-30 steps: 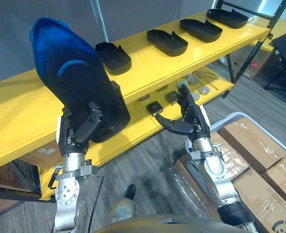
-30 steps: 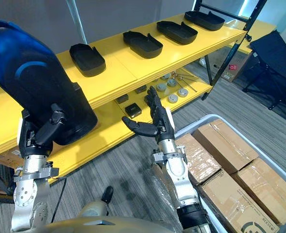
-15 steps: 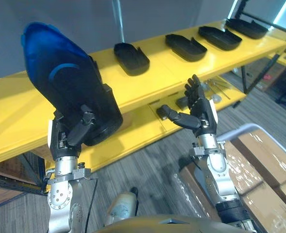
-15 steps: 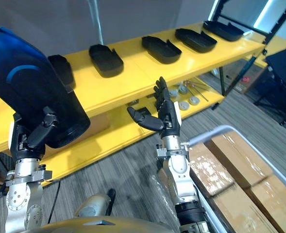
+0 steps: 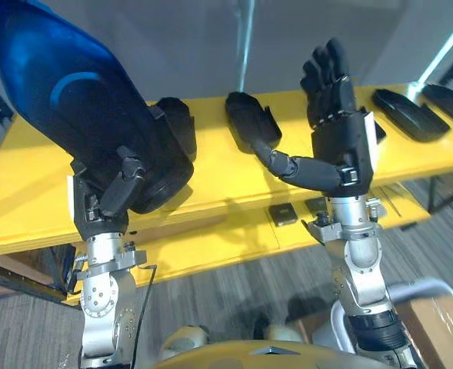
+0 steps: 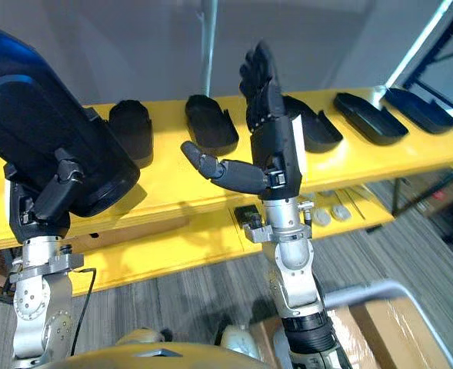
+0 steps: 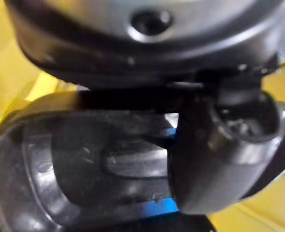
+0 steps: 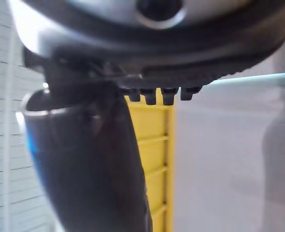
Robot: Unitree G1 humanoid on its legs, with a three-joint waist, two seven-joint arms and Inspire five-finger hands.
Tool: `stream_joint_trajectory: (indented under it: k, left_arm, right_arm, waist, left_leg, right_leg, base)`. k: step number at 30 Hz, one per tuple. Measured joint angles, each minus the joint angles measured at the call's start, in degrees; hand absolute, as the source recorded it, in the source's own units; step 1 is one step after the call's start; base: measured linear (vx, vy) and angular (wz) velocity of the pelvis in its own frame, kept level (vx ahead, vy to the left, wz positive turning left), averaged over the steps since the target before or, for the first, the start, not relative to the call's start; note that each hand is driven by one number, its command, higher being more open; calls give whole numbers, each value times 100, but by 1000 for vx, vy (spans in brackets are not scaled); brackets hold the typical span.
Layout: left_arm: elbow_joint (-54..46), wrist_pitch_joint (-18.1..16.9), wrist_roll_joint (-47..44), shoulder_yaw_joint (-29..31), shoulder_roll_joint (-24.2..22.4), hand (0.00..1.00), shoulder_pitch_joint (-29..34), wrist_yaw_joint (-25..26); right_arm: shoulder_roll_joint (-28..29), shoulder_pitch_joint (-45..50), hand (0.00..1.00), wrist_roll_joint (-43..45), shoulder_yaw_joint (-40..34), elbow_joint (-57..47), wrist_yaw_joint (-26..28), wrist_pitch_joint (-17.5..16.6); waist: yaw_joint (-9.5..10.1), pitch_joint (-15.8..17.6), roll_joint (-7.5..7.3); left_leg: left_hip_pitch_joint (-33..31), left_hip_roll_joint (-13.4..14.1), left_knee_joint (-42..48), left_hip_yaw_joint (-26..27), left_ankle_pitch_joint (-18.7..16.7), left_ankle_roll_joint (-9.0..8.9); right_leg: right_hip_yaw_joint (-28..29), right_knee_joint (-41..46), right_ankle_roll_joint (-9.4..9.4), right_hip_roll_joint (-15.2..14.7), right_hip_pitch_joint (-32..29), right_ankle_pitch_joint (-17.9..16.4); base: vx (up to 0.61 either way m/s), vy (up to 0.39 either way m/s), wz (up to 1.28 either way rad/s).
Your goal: Walk over and take three plastic housings, then place them on the shelf
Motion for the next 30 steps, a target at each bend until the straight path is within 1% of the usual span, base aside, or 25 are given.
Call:
stream_joint_trajectory:
  k: [1,2,4,6,9,11,13,14,15,16,17,18,19,20,21,22,23,24,25,26,27,28,29,30]
  left_arm:
    - [-4,-1,-2,6,-27,0,35,-16]
    - [-14,-1,-20,12,-45,0,36,-38]
    - [-161,-34,-63,16,-67,0,39,-131]
    - [-254,-137,-73,14,-66,0,38,-232]
    - [-321,-188,-76,3,-60,0,27,-342]
    - [-327,-213,-130,-69,-52,0,57,-342]
    - [-327,-212,-254,-207,-51,0,101,-336]
    - [-313,-212,-250,-294,-49,0,105,-343]
    - [-299,-213,-251,-328,-44,0,103,-349]
    - [-268,-215,-248,-376,-36,0,97,-367]
    - [-215,-220,-246,-412,-29,0,98,-380]
    - [-172,-224,-246,-423,-29,0,97,-383]
    - [-41,-231,-246,-424,-26,0,97,-385]
    - [38,-231,-246,-424,-24,0,97,-377]
    - [199,-234,-245,-423,-25,0,98,-366]
    - [317,-234,-244,-427,-40,0,105,-363]
    - [381,-236,-242,-426,-41,0,103,-360]
    - [440,-234,-242,-420,4,0,71,-330]
    - [423,-235,-241,-419,27,0,41,-334]
    - [434,-230,-236,-404,175,0,-33,-337]
    - [440,-224,-243,-375,239,0,9,-320]
    - [478,-199,-248,-288,304,0,116,-303]
    - [493,-200,-268,-161,328,0,134,-301]
    - [492,-205,-299,-105,333,0,130,-302]
  right_arm:
    - [-36,-3,100,2,-27,-41,-34,-32]
    - [-103,-8,100,14,-132,-135,-102,-43]
    - [-94,-50,100,44,-356,-173,-159,-62]
    - [-93,-59,100,261,-451,-173,-146,-35]
    - [-13,37,100,483,-449,-174,-20,-10]
    - [157,276,100,524,-441,-173,141,23]
    - [198,428,100,561,-439,-138,229,57]
    - [199,538,100,639,-451,-97,272,70]
    - [211,570,100,638,-471,-55,283,79]
    - [245,600,100,637,-545,32,302,93]
    - [239,598,100,642,-620,144,320,91]
    - [240,598,100,644,-623,187,322,91]
    - [239,592,100,655,-622,269,322,91]
    - [234,589,100,656,-610,315,323,92]
    - [218,571,100,663,-575,400,325,91]
    - [133,499,100,734,-528,481,337,89]
    - [110,432,100,779,-511,567,366,84]
    - [172,380,100,919,-443,651,422,86]
    - [210,377,100,918,-427,650,431,83]
    - [367,351,100,911,-409,746,424,106]
    - [428,325,100,902,-340,817,428,180]
    - [455,306,100,914,-160,939,471,277]
    - [450,294,100,915,-65,958,563,307]
    - [450,267,100,913,-34,958,601,307]
  waist:
    - [21,-55,76]
    - [92,-123,185]
    - [117,-161,242]
    - [125,-161,242]
    - [112,-174,235]
    - [142,-181,221]
    - [115,-180,219]
    - [100,-173,207]
    - [97,-163,182]
    - [77,-135,138]
    - [36,-113,99]
    - [22,-107,89]
    - [4,-106,90]
    - [-9,-105,89]
    - [-34,-113,113]
    - [-53,-112,225]
    - [-50,-116,287]
    - [-177,-162,352]
    - [-247,-149,336]
    - [-278,-28,93]
    - [-236,10,38]
    - [-169,29,52]
    - [-170,25,21]
    - [-168,23,14]
  left_leg:
    - [15,71,-13,42,-12,-47]
    - [36,201,-82,209,-4,-83]
    - [74,340,-208,496,29,-126]
    - [112,386,-249,656,37,-121]
    - [131,367,-234,781,40,-116]
    - [94,320,-238,769,57,-90]
    - [4,289,-231,856,133,-73]
    - [-17,299,-294,1033,184,-32]
    - [-9,358,-336,1185,83,75]
    - [-105,625,-104,1736,35,158]
    - [-273,910,125,1956,40,151]
    - [-372,1065,235,2008,49,142]
    - [-503,1359,407,2070,172,117]
    - [-535,1485,468,2078,280,132]
    - [-538,1619,468,2047,613,177]
    - [-448,1650,418,1877,1212,138]
    - [-376,1544,402,1808,1006,-171]
    - [-316,1364,153,1915,605,-487]
    - [-281,1305,-30,1964,477,-617]
    - [-218,1083,-203,2070,474,-720]
    - [-156,1057,-242,2154,469,-700]
    - [-128,1017,-210,2195,434,-659]
    - [-93,1000,-251,2166,438,-648]
    - [-86,985,-259,2158,441,-644]
  right_leg:
    - [-49,-37,-15,54,49,13]
    - [-146,-131,-31,126,137,23]
    - [-243,-235,-51,198,245,13]
    - [-273,-331,-62,213,347,6]
    - [-351,-538,-62,188,544,5]
    - [-463,-632,-61,151,638,3]
    - [-692,-746,-51,79,756,6]
    - [-896,-838,-24,-7,875,29]
    - [-1009,-881,-20,-69,924,54]
    - [-1199,-907,-13,-188,995,78]
    - [-1319,-905,3,-317,1001,86]
    - [-1358,-908,23,-392,1000,97]
    - [-1379,-906,73,-584,998,122]
    - [-1360,-897,122,-689,998,122]
    - [-1280,-849,279,-901,987,130]
    - [-1129,-798,543,-1037,947,166]
    - [-1023,-831,619,-1101,899,178]
    - [-646,-1092,634,-1155,908,206]
    - [-578,-1181,664,-1193,947,273]
    - [-460,-1332,697,-1391,990,547]
    - [-467,-1357,688,-1409,989,704]
    - [-662,-1370,807,-1333,1030,908]
    - [-902,-1372,865,-1279,1120,943]
    - [-1016,-1372,864,-1277,1148,943]
  base:
    - [279,-174,34]
    - [261,-133,23]
    - [232,-93,23]
    - [134,-15,11]
    - [80,36,18]
    - [14,45,36]
    - [-21,45,66]
    - [-39,69,80]
    - [-65,91,84]
    - [-83,115,75]
    - [-93,136,73]
    - [-91,216,52]
    - [-73,313,28]
    - [-64,438,17]
    - [-44,498,-4]
    - [-40,451,-19]
    - [-59,482,-13]
    - [-54,394,10]
    - [-35,454,39]
    - [-18,333,21]
    - [-28,361,-8]
    - [-19,234,-19]
    - [-9,164,-4]
    - [-8,60,18]
